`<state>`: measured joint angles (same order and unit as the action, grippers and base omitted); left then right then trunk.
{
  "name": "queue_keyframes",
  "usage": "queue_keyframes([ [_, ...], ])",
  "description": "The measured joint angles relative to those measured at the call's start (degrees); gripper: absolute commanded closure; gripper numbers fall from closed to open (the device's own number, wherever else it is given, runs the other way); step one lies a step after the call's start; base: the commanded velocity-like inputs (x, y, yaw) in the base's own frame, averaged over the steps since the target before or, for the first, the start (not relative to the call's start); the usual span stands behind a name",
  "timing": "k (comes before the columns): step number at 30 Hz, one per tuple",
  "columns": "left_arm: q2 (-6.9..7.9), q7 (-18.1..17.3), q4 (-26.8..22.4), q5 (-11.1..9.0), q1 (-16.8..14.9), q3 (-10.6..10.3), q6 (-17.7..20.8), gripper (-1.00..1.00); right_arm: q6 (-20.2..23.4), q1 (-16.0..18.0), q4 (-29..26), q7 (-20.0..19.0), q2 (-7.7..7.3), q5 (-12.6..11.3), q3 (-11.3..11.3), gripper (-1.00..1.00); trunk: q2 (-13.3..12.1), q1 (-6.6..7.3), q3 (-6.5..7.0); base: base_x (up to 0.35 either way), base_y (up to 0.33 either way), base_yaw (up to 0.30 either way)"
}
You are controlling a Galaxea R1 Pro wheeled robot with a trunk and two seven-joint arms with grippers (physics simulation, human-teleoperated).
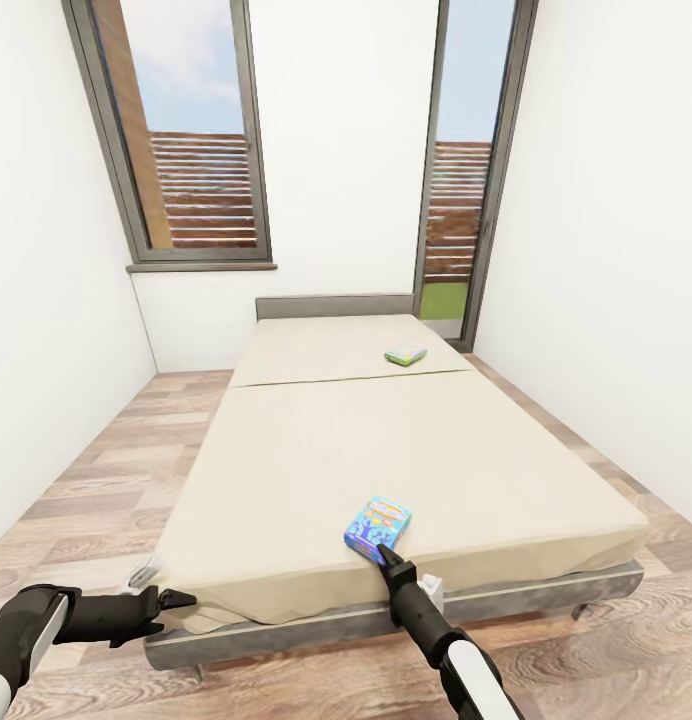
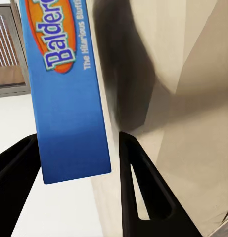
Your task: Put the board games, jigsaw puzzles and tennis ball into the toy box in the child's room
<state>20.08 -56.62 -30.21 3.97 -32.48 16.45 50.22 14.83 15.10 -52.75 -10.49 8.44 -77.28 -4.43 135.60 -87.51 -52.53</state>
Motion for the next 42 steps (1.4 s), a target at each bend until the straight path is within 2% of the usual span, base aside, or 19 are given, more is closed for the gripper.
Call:
queue_keyframes([
  [18,0.0,-0.03,0.0,0.0,0.0,0.03,0.0,-1.0,0.01,0.0,0.0,0.01,0.0,-0.05,0.0,1.0,0.0,0.0,0.0,0.0,0.0,0.0],
  [29,0.0,-0.03,0.0,-0.02,0.0,-0.01,-0.07,-1.0,0.9,0.01,-0.68,0.39,-0.48,0.02,-0.45,1.0,-4.4,2.41,1.97,0.0,0.0,0.0],
  [35,0.0,0.01,0.01,0.19,0.01,-0.11,-0.11,-1.0,3.93,0.01,-5.87,1.11,-0.58,0.16,-1.07,1.0,-6.8,3.73,3.05,0.0,0.0,0.0],
  [42,0.0,0.06,0.03,0.38,0.02,-0.16,0.0,-1.0,5.05,-0.02,-10.16,2.57,-0.69,0.32,-1.67,1.0,-9.61,5.27,4.3,0.0,0.0,0.0],
])
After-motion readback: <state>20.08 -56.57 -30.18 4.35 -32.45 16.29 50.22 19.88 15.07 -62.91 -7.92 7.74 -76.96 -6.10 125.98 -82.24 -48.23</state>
